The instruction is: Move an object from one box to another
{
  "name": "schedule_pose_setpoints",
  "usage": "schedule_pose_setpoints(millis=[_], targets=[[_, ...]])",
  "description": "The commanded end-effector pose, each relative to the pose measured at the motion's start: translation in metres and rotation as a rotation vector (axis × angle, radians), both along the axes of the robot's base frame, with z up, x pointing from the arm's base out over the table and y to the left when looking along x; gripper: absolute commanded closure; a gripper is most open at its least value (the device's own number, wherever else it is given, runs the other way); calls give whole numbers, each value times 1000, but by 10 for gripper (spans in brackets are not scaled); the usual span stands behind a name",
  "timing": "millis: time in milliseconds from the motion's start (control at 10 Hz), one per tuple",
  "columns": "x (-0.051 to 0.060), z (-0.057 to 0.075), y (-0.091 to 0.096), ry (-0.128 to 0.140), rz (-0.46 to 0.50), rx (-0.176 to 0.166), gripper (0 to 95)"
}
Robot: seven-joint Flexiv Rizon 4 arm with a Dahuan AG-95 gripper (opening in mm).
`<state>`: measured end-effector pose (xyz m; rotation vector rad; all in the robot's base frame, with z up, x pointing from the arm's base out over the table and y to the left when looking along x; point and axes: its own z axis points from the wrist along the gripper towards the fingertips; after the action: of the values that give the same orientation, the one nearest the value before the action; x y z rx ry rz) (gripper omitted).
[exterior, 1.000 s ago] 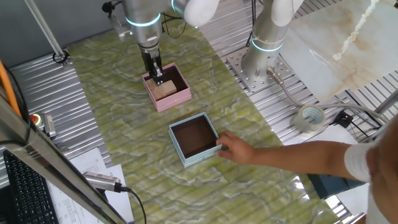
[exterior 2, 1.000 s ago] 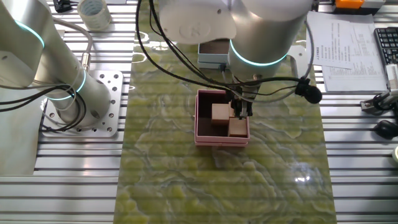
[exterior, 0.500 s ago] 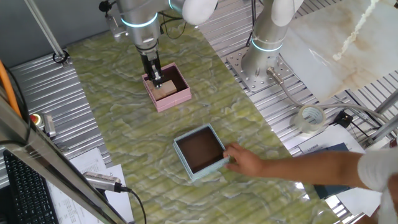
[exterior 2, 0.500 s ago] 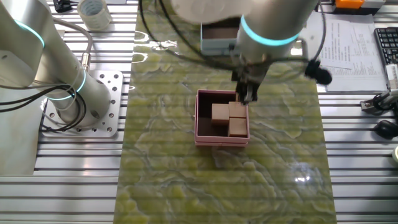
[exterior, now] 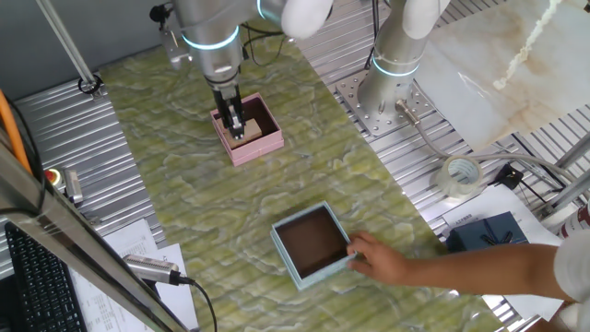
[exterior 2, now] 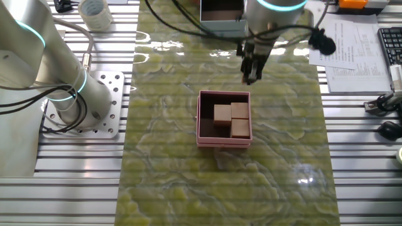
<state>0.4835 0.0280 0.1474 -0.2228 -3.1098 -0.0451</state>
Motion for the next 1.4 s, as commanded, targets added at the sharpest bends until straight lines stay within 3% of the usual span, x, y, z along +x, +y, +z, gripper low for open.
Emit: schedule_pose_setpoints(millis=[100,500,900,1200,1400], targets=[[-1,3,13,1,-13,-2,950],[-2,3,41,0,-38,-5,950],[2,5,50,0,-46,-1,950],[10,8,57,-1,-62,4,950],[23,12,70,9,-98,8,950]])
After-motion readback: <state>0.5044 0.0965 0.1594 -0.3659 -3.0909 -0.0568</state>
